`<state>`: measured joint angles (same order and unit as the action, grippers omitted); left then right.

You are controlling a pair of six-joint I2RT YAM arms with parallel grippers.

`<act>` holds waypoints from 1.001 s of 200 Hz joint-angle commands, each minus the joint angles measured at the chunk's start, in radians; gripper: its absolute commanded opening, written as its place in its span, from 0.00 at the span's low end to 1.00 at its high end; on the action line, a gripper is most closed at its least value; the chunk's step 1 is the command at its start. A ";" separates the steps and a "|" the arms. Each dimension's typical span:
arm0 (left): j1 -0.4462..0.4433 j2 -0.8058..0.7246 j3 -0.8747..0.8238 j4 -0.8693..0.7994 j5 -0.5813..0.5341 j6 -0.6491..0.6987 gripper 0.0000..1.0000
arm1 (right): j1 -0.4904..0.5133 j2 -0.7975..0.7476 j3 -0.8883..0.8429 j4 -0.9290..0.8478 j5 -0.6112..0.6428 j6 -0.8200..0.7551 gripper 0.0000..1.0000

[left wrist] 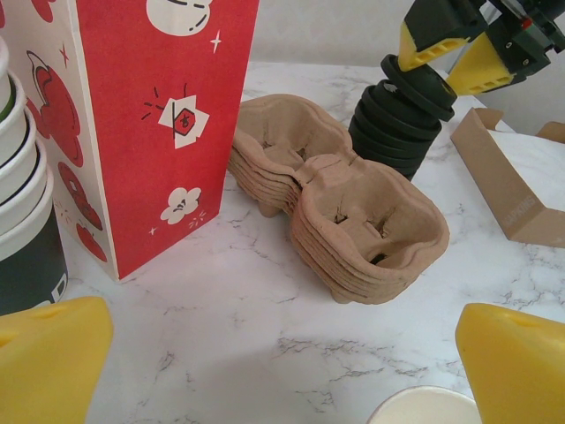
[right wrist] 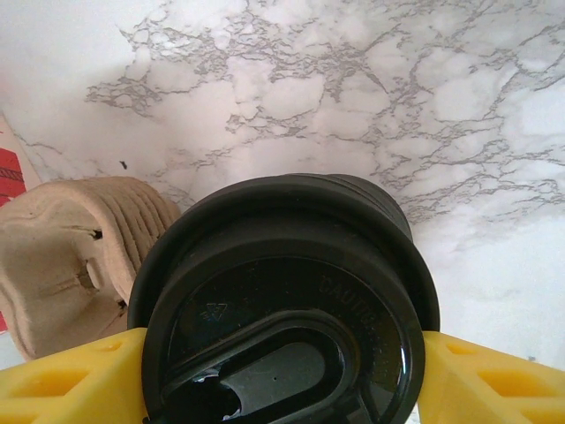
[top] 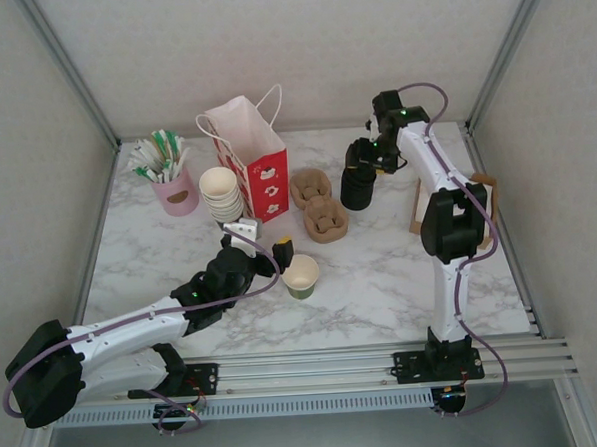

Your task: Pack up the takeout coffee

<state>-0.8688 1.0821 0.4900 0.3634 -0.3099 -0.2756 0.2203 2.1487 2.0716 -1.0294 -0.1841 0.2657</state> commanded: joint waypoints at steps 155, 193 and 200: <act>0.051 -0.253 -0.101 0.053 -0.143 -0.065 1.00 | 0.231 -0.386 -0.249 -0.048 0.052 -0.059 0.72; 0.234 -0.187 -0.071 0.007 0.097 -0.193 1.00 | 0.399 -0.479 -0.340 -0.088 0.066 -0.083 0.72; 0.263 -0.186 -0.071 0.003 0.132 -0.211 1.00 | 0.430 -0.489 -0.352 -0.104 0.071 -0.086 0.72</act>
<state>-0.6907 0.8795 0.3962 0.3923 -0.3370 -0.3832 0.5632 1.7164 1.7561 -1.0691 -0.1322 0.2123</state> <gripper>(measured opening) 0.996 0.724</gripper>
